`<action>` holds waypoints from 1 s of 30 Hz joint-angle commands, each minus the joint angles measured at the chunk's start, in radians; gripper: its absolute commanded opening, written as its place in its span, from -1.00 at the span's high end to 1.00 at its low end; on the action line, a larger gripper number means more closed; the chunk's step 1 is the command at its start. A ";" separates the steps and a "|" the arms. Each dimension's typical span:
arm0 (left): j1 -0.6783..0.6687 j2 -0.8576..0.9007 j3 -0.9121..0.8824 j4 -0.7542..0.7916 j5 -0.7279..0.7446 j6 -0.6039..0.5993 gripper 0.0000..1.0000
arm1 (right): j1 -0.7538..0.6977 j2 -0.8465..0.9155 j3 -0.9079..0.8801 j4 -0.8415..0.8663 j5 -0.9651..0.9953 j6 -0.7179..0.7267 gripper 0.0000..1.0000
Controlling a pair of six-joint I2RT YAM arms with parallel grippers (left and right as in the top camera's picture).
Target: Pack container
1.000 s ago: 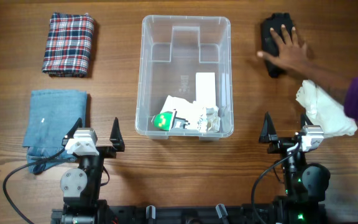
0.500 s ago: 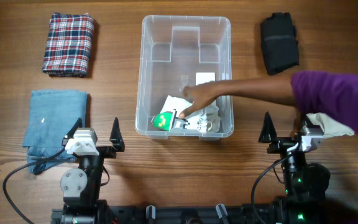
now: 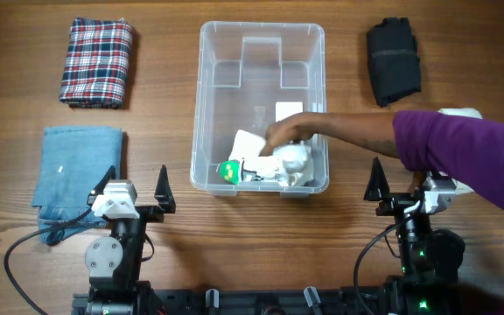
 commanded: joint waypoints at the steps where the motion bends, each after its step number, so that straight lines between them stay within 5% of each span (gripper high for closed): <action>1: 0.006 -0.007 -0.002 -0.006 -0.006 0.015 -1.00 | 0.003 -0.007 -0.002 0.002 -0.016 -0.018 -0.99; 30: 0.006 -0.007 -0.002 -0.006 -0.006 0.015 -1.00 | 0.003 -0.007 -0.002 0.002 -0.016 -0.018 -1.00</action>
